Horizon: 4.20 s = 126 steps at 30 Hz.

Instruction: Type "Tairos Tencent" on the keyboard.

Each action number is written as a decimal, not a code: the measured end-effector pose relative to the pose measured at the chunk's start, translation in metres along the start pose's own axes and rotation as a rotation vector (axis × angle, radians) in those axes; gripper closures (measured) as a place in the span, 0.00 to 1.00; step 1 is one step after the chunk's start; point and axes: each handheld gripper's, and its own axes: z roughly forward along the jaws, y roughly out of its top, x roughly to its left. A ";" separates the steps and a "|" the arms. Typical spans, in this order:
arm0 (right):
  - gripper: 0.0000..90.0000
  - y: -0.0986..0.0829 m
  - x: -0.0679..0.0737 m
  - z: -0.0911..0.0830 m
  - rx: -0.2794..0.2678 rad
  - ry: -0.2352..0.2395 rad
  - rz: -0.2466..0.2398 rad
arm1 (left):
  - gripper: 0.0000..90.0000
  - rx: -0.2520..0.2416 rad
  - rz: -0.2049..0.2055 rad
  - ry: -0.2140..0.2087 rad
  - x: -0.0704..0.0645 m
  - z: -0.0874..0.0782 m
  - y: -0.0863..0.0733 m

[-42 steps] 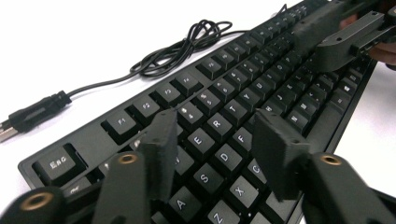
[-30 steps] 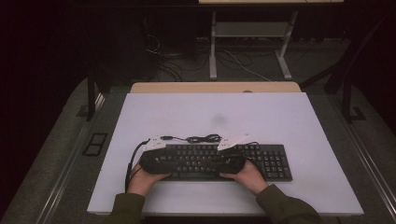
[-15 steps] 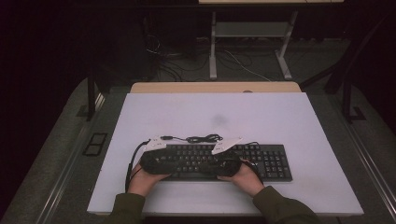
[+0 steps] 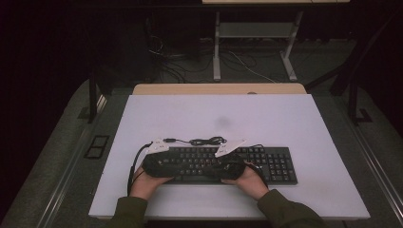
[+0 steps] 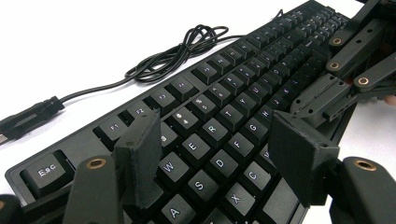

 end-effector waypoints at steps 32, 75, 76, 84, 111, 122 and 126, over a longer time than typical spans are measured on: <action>0.39 0.001 -0.017 -0.028 -0.153 -0.022 0.060 | 0.93 0.032 0.050 -0.032 -0.011 0.020 0.016; 0.21 -0.004 -0.031 -0.036 -0.183 -0.107 0.073 | 0.98 0.112 0.063 -0.045 -0.011 0.041 0.022; 0.21 -0.003 -0.032 -0.036 -0.184 -0.107 0.074 | 0.98 0.109 0.060 -0.046 -0.011 0.041 0.022; 0.20 -0.004 -0.034 -0.038 -0.187 -0.107 0.077 | 0.94 0.087 0.054 -0.058 -0.011 0.035 0.024; 0.20 -0.028 -0.047 -0.078 -0.244 -0.152 0.106 | 0.19 -0.017 0.058 -0.039 -0.002 -0.008 0.010; 0.20 -0.049 -0.047 -0.105 -0.262 -0.181 0.116 | 0.07 -0.011 0.076 -0.018 -0.005 -0.018 0.000; 0.19 -0.057 -0.045 -0.111 -0.267 -0.190 0.114 | 0.04 -0.024 0.083 -0.015 -0.007 -0.022 -0.003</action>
